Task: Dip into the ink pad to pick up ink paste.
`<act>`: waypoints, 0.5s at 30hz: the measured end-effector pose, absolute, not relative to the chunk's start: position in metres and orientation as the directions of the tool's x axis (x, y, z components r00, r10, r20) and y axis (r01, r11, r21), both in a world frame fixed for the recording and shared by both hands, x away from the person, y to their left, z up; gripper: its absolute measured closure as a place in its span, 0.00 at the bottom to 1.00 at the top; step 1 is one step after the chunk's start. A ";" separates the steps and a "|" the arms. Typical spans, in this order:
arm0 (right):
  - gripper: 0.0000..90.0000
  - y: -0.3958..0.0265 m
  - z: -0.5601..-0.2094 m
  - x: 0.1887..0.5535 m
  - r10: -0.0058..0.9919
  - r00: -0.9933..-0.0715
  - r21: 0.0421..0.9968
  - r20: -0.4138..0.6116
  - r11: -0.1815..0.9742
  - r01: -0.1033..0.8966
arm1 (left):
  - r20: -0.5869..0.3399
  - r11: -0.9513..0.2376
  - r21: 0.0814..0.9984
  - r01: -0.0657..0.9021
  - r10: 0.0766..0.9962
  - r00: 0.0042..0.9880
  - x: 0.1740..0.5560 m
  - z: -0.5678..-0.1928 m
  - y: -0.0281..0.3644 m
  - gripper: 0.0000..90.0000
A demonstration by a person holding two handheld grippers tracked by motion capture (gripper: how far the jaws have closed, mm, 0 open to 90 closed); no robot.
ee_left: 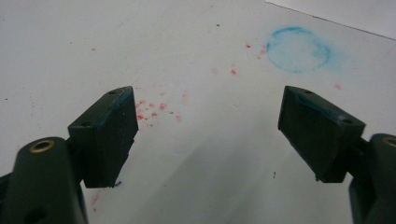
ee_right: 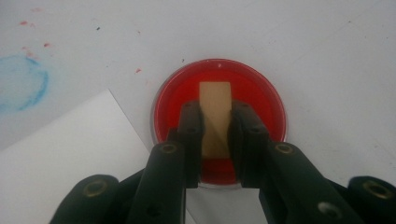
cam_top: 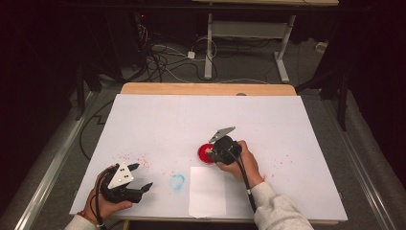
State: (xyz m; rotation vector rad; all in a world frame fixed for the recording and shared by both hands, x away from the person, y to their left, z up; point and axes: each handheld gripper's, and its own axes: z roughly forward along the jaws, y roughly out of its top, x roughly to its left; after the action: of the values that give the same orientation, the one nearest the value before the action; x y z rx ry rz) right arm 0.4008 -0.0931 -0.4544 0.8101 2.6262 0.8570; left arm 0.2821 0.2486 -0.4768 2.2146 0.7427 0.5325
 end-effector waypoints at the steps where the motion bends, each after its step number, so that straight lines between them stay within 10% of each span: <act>1: 0.85 -0.093 -0.454 0.401 0.582 -0.810 0.607 -0.072 0.670 0.427 | 0.146 -0.568 0.747 0.347 0.648 0.747 0.282 -0.477 0.249 0.21; 15: 0.85 -0.091 -0.455 0.399 0.581 -0.809 0.601 -0.090 0.679 0.421 | 0.149 -0.573 0.742 0.347 0.646 0.748 0.283 -0.477 0.247 0.21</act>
State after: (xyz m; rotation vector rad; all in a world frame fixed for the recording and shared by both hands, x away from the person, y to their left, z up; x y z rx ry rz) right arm 0.3994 -0.0907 -0.4546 0.7994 2.6203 0.8381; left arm 0.2826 0.2473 -0.4770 2.2215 0.7420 0.5340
